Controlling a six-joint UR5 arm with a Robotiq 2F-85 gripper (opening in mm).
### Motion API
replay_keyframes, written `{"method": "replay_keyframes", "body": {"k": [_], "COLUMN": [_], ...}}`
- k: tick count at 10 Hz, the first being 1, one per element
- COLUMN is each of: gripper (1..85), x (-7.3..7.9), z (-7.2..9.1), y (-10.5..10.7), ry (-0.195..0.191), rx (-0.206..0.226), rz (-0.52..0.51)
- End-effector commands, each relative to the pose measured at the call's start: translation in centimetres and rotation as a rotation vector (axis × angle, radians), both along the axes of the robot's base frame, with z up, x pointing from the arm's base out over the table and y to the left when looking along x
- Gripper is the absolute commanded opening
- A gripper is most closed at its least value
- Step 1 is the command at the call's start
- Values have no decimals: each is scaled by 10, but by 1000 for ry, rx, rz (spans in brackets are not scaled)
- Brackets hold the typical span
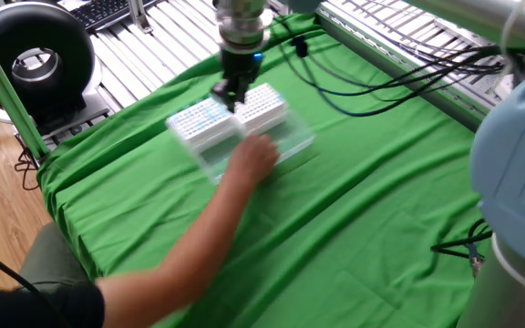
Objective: Insert a medium pipette tip into the holder for medium pipette tips
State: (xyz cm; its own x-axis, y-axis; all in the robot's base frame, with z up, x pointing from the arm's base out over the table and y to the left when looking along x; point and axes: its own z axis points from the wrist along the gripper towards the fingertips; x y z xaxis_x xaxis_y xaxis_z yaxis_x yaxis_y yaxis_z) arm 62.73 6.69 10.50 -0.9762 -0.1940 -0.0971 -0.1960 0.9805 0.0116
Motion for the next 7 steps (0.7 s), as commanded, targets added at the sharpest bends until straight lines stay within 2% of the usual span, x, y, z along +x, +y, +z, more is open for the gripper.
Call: {"method": "replay_keyframes", "body": {"k": [1,5,7], "gripper": [320,327,327], "x": [12,40,49], "z": [6,-15,-13], "y": [41,35,35], "ry": [3,-58,-52], "rx": [10,0,-10], "rz": [-75,-17,-21]}}
